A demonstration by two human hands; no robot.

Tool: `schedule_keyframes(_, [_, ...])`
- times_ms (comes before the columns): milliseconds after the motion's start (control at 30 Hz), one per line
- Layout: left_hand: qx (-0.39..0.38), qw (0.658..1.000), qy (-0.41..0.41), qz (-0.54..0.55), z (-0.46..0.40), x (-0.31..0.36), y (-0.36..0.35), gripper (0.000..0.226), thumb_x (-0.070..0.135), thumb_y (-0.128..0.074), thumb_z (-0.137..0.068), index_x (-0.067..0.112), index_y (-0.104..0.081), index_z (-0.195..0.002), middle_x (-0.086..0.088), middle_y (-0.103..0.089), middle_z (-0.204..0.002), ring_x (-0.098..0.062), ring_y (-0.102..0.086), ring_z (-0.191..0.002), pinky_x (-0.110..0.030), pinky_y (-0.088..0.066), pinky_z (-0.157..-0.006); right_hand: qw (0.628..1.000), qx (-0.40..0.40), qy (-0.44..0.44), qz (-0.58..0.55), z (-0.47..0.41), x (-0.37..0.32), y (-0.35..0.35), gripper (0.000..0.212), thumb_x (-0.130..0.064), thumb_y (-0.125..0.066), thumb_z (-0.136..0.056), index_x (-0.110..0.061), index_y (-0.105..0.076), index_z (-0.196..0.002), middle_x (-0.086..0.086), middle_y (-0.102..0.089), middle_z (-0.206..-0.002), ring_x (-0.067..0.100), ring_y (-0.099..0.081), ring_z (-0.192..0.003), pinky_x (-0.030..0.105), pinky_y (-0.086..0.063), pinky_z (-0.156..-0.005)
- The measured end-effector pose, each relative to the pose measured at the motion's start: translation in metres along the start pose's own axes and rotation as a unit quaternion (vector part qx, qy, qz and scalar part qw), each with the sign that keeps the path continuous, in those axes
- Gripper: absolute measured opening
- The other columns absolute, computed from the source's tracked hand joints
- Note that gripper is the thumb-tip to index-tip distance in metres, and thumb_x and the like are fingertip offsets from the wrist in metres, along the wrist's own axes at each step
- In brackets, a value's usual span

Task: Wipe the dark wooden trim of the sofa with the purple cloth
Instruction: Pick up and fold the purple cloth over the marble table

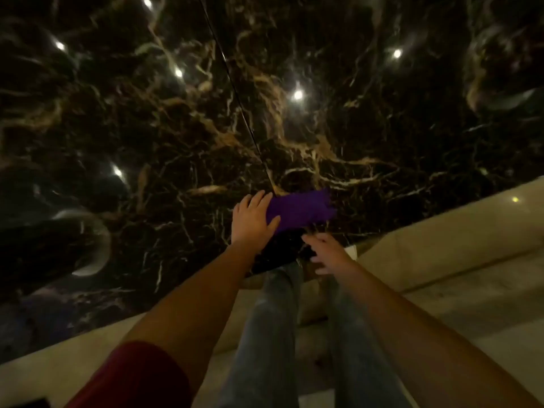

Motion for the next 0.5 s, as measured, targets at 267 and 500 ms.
schedule_keyframes(267, [-0.080,0.995,0.043,0.028,-0.036,0.014,-0.053,0.065,0.044,-0.072,-0.091,0.015,-0.046,-0.143,-0.012,-0.063,-0.132,-0.033,-0.062,-0.120,-0.043,-0.049,-0.094,0.989,-0.022,0.008,-0.146,-0.034,-0.009,-0.024,0.079,-0.053,-0.064,-0.098,-0.041,-0.020,-0.162,0.005,-0.046,-0.157,0.028,-0.058,-0.125,0.046,-0.054,-0.091])
schedule_keyframes(500, [-0.151,0.954,0.041,0.257,0.009,0.078,-0.016,0.036,0.051,-0.074,-0.089,0.017,-0.068,-0.099,0.003,-0.070,-0.096,-0.021,-0.069,-0.089,-0.034,-0.057,-0.073,0.986,0.095,0.127,-0.049,0.033,-0.038,0.066,0.080,-0.057,-0.063,-0.094,-0.035,-0.026,-0.161,-0.005,-0.063,-0.129,0.027,-0.059,-0.126,0.041,-0.049,-0.100])
Point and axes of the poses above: each hand's wrist, its own z-axis away from the middle knuckle, its own y-axis out of the back of the hand, x = y × z, the point moved 10 cm from there along -z, towards the middle knuckle
